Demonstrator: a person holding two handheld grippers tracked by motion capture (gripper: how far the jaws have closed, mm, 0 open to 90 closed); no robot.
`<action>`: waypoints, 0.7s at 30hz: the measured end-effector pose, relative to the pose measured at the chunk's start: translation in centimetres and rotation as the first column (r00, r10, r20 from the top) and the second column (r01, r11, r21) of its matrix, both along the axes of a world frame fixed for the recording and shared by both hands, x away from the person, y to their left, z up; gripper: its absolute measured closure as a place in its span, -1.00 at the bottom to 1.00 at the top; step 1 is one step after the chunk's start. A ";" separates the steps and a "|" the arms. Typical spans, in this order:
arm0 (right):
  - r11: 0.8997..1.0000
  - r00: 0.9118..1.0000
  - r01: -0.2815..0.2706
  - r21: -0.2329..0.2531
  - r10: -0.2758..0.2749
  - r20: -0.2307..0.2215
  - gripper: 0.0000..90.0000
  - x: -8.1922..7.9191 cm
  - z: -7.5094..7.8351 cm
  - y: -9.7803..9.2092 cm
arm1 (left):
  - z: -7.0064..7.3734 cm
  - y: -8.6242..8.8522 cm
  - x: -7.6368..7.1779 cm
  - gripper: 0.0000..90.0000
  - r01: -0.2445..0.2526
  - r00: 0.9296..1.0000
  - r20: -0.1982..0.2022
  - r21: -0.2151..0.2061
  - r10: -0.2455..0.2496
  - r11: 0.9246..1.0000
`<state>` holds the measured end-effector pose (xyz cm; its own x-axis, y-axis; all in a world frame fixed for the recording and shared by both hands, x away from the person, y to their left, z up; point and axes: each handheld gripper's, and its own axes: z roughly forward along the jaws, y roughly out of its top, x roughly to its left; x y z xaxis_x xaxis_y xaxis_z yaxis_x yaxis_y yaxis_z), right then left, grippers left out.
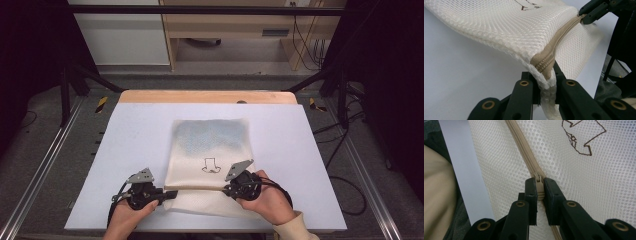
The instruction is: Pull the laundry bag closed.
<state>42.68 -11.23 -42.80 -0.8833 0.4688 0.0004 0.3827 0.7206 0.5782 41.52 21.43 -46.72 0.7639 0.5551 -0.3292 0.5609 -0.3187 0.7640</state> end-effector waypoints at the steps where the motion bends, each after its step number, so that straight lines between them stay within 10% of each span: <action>1: 1.000 1.000 0.004 0.000 -0.004 -0.003 0.82 0.0 0.0 -0.1 | 0.0 0.0 0.0 0.86 -0.001 1.000 -0.002 -0.002 0.001 1.000; 21: 0.999 0.999 0.048 0.020 -0.048 -0.009 0.82 -0.6 -0.1 -2.1 | 0.0 0.2 0.1 0.85 -0.008 1.000 -0.004 -0.006 0.008 1.000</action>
<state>42.11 -13.36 -42.90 -0.8599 0.5102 0.0174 0.4211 0.6896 0.5891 41.64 21.62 -46.74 0.7579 0.5594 -0.3356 0.5667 -0.3098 0.7635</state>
